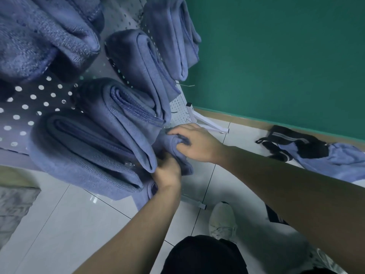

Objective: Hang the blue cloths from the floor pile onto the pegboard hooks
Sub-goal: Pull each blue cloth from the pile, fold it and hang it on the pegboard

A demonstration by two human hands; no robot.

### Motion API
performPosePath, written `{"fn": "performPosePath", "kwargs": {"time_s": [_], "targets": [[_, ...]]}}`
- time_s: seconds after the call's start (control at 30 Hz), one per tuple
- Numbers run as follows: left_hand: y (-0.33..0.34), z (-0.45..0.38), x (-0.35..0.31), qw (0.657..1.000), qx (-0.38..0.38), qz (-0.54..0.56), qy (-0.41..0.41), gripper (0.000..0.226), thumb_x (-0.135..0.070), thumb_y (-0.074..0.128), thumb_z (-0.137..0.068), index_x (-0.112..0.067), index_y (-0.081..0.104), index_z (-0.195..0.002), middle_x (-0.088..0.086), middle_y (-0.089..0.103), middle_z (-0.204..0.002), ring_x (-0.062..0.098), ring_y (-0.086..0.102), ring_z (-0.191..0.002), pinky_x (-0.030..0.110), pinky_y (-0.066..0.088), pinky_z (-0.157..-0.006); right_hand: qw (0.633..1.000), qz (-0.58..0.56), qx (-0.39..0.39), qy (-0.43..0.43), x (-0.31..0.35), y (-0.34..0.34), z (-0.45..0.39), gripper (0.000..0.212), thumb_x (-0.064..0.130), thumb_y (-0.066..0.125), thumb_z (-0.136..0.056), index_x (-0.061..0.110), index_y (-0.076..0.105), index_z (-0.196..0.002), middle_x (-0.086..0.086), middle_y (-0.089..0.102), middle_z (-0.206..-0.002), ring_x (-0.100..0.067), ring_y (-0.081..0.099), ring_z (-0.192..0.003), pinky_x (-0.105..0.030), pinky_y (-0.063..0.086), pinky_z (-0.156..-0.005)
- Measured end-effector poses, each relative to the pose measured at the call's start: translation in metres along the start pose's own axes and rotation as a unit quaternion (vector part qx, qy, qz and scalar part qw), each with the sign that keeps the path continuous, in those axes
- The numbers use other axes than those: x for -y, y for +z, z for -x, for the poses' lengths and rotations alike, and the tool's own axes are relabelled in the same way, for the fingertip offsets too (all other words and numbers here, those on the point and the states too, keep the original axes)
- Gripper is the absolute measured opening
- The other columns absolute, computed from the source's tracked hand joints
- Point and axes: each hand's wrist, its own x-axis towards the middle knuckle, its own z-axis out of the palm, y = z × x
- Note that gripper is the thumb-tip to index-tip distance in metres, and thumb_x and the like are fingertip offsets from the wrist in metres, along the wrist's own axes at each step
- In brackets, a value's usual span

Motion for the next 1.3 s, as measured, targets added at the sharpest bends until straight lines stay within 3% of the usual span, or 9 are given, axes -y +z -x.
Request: {"fn": "performPosePath", "kwargs": {"time_s": [0.17,0.3,0.4,0.53,0.73,0.83,1.03,1.2,1.3], "targets": [[0.003,0.0,0.001,0.996,-0.024,0.063,0.06,0.02,-0.005,0.045,-0.092,0.007,0.06,-0.093,0.035,0.064,-0.087,0.048,0.066,-0.08,0.055,0.057,-0.077,0.985,-0.142,0.07,0.063,-0.003,0.003,-0.001,0.041,0.037,0.054,-0.089,0.038,0.053,-0.13,0.008,0.063,-0.126,-0.011,0.059,-0.118,-0.037,0.045,-0.108],[0.002,0.007,-0.003,0.989,-0.027,0.118,0.084,0.034,-0.01,0.041,-0.096,0.01,0.051,-0.071,0.023,0.052,-0.046,0.036,0.046,-0.042,0.04,0.039,-0.044,0.988,-0.133,0.052,0.061,0.003,0.009,-0.007,0.048,0.041,0.053,-0.092,0.038,0.048,-0.14,0.009,0.066,-0.127,-0.014,0.061,-0.116,-0.037,0.046,-0.105],[0.006,-0.001,0.011,0.991,0.005,0.109,0.072,0.047,-0.028,0.042,-0.096,0.013,0.053,-0.077,0.032,0.052,-0.056,0.04,0.048,-0.05,0.047,0.042,-0.055,0.987,-0.134,0.066,0.057,0.005,0.009,-0.007,0.051,0.029,0.059,-0.095,0.032,0.049,-0.145,0.006,0.063,-0.134,-0.013,0.059,-0.121,-0.03,0.043,-0.107],[0.004,-0.013,0.04,0.998,0.047,0.028,0.041,0.08,-0.059,0.041,-0.081,0.009,0.054,-0.119,0.027,0.066,-0.086,0.029,0.06,-0.067,0.042,0.052,-0.082,0.977,-0.156,0.125,0.073,-0.004,0.007,0.003,0.07,0.037,0.064,-0.08,0.037,0.044,-0.147,0.011,0.06,-0.139,-0.006,0.058,-0.123,-0.033,0.042,-0.112],[0.004,0.002,0.058,0.948,0.25,-0.158,-0.121,0.045,-0.052,0.047,-0.095,-0.022,0.059,-0.127,-0.004,0.057,-0.128,0.02,0.053,-0.121,0.047,0.04,-0.112,0.977,-0.121,0.133,0.118,-0.024,-0.026,0.047,0.051,0.023,0.063,-0.096,0.029,0.046,-0.144,0.007,0.055,-0.129,-0.012,0.059,-0.11,-0.024,0.043,-0.101],[0.021,0.016,0.051,0.908,0.333,-0.218,-0.127,0.054,-0.043,0.052,-0.097,-0.021,0.045,-0.147,-0.006,0.053,-0.127,0.018,0.056,-0.115,0.043,0.044,-0.11,0.977,-0.1,0.104,0.158,-0.046,-0.045,0.082,0.041,0.022,0.06,-0.097,0.034,0.052,-0.135,0.006,0.058,-0.129,-0.014,0.062,-0.106,-0.024,0.045,-0.095],[0.08,0.044,0.029,0.884,0.393,-0.246,-0.061,0.011,-0.029,0.054,-0.098,-0.024,0.059,-0.107,-0.002,0.06,-0.106,0.021,0.062,-0.105,0.038,0.053,-0.095,0.966,-0.094,0.012,0.242,-0.099,-0.089,0.163,0.028,0.02,0.061,-0.098,0.039,0.055,-0.119,0.013,0.061,-0.113,-0.018,0.065,-0.104,-0.03,0.052,-0.093],[0.136,0.06,0.046,0.831,0.469,-0.295,-0.045,0.023,-0.039,0.054,-0.099,-0.023,0.058,-0.116,0.001,0.065,-0.117,0.019,0.067,-0.101,0.035,0.056,-0.088,0.948,-0.043,-0.078,0.305,-0.158,-0.114,0.218,0.03,0.013,0.059,-0.099,0.02,0.058,-0.128,0.003,0.064,-0.11,-0.013,0.062,-0.092,-0.001,0.039,-0.074],[0.168,0.067,0.063,0.802,0.494,-0.335,-0.019,0.022,-0.036,0.053,-0.099,-0.024,0.059,-0.117,-0.001,0.064,-0.114,0.017,0.067,-0.101,0.034,0.055,-0.087,0.93,-0.025,-0.079,0.359,-0.199,-0.123,0.239,0.027,0.014,0.057,-0.099,0.024,0.057,-0.123,0.0,0.063,-0.104,-0.016,0.059,-0.087,-0.024,0.049,-0.086]]}}
